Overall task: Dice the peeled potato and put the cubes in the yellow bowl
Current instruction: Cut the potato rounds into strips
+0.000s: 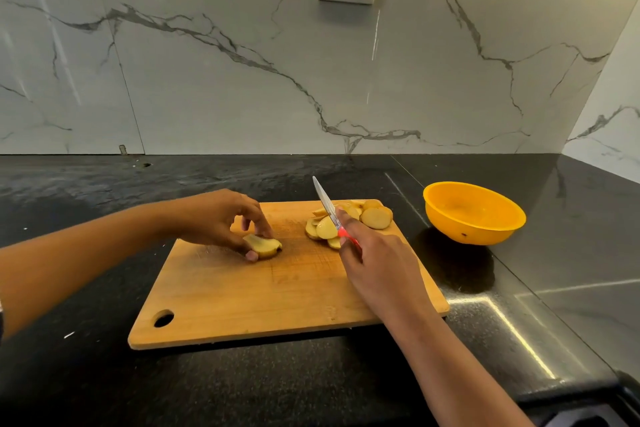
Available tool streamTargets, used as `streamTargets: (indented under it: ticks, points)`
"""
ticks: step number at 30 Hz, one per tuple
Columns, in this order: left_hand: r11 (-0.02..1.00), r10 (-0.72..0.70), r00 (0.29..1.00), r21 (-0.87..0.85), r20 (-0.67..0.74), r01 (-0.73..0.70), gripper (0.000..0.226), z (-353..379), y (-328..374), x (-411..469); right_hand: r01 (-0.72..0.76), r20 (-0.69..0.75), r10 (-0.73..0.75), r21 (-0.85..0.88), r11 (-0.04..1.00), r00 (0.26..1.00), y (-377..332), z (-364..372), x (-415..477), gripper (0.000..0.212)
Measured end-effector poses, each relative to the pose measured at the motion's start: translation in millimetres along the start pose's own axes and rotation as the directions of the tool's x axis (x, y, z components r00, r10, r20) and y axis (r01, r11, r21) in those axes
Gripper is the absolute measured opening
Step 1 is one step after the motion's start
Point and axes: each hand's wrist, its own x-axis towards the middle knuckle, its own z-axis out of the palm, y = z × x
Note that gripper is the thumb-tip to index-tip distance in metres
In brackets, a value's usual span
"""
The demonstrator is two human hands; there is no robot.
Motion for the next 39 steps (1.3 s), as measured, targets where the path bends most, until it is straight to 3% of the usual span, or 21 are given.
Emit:
streamTargets:
  ticks: [3,5,9,13,19,24,29,33,39]
  points:
    - [0.985,-0.152,0.974,-0.108,-0.166,0.135,0.048,21,12,-6,-0.005,0.018,0.005,-0.007,1.0,1.0,0,1,1,0.05]
    - [0.96,-0.265,0.907,-0.176,-0.327,0.217,0.043,37,20,-9,-0.008,0.051,0.009,-0.018,1.0,0.999,-3,1,0,0.05]
    - [0.94,-0.276,0.815,0.035,-0.509,0.34,0.059,54,34,-12,0.011,0.071,-0.008,-0.039,0.999,0.997,-8,2,-4,0.05]
    - [0.941,-0.23,0.842,0.11,-0.488,0.321,0.112,63,34,-28,0.021,0.134,-0.01,-0.08,0.997,0.991,-13,-1,-8,0.049]
    - [0.909,-0.23,0.849,0.208,-0.475,0.362,0.126,63,32,-34,0.107,0.247,-0.067,-0.151,0.983,0.967,-25,-7,-18,0.048]
    - [0.769,-0.362,0.842,0.383,-0.401,0.512,0.068,66,43,-36,0.151,0.29,-0.087,-0.208,0.966,0.953,-33,-5,-17,0.049]
    - [0.805,-0.445,0.848,0.286,-0.287,0.519,0.108,70,50,-35,0.203,0.311,-0.116,-0.264,0.943,0.943,-44,0,-22,0.05]
    - [0.809,-0.471,0.836,0.241,-0.282,0.537,0.067,69,53,-35,0.177,0.305,-0.092,-0.264,0.948,0.948,-47,2,-22,0.05]
    - [0.837,-0.46,0.845,0.187,-0.273,0.515,0.059,65,45,-36,0.18,0.317,-0.087,-0.279,0.943,0.944,-52,2,-24,0.051]
